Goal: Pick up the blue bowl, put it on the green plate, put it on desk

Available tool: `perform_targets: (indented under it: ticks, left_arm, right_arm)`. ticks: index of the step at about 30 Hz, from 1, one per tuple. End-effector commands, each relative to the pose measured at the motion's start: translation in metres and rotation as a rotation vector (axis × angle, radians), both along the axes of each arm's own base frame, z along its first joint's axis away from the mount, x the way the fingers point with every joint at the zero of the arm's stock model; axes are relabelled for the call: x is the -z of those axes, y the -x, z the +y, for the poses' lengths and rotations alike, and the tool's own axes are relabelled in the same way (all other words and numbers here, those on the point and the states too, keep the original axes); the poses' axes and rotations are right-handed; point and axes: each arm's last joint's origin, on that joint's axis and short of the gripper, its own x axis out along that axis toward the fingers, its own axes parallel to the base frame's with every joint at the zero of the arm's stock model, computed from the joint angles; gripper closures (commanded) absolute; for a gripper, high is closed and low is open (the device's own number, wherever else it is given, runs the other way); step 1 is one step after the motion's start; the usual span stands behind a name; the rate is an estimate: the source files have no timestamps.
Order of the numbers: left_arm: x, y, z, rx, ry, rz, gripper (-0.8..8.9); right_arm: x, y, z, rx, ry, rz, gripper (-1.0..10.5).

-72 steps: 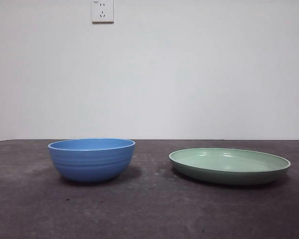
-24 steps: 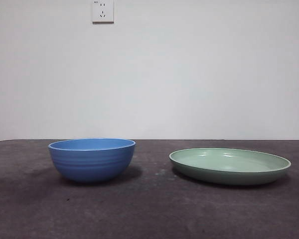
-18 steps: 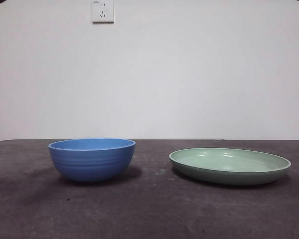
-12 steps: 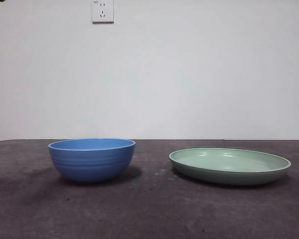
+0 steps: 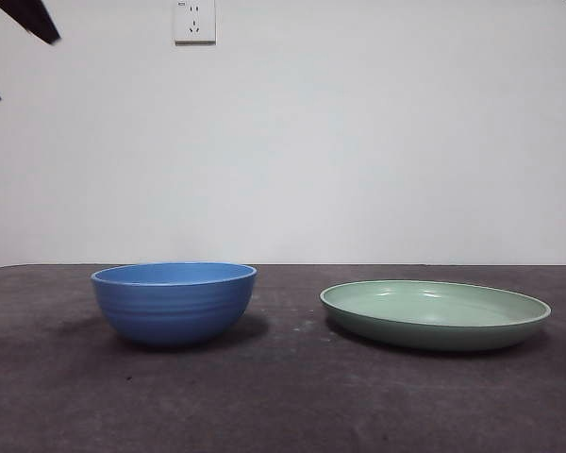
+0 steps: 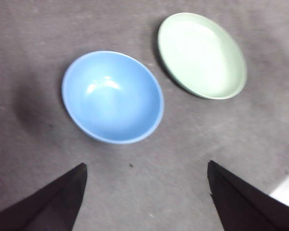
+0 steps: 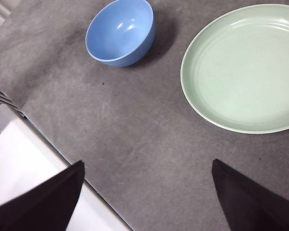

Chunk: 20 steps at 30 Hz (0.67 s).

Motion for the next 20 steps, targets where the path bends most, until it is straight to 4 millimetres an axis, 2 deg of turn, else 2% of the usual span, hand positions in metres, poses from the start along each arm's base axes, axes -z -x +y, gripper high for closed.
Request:
perform_targets:
  ticks: [1,5,10,18,20]
  left_arm:
    - [-0.005,-0.018,-0.008,-0.015,-0.039,0.001,4.1]
    - [-0.002,-0.044,-0.022,-0.026,-0.101,0.032,4.1]
    - [0.014,-0.078,-0.038,-0.069,-0.22,0.097,4.1]
    - [0.053,-0.122,-0.055,-0.071,-0.281,0.178,4.11]
    - [0.07,-0.132,-0.059,-0.069,-0.299,0.213,4.12]
  right_arm:
    - [-0.006,-0.002,0.001,0.003,-0.009,-0.012,5.2]
    - [-0.006,-0.002,0.001,0.003,-0.009,-0.012,5.2]
    - [-0.006,-0.002,0.001,0.003,-0.01,-0.013,5.2]
    - [-0.006,-0.002,0.001,0.004,-0.01,-0.019,5.2]
    - [-0.006,-0.002,0.001,0.005,-0.008,-0.02,5.2]
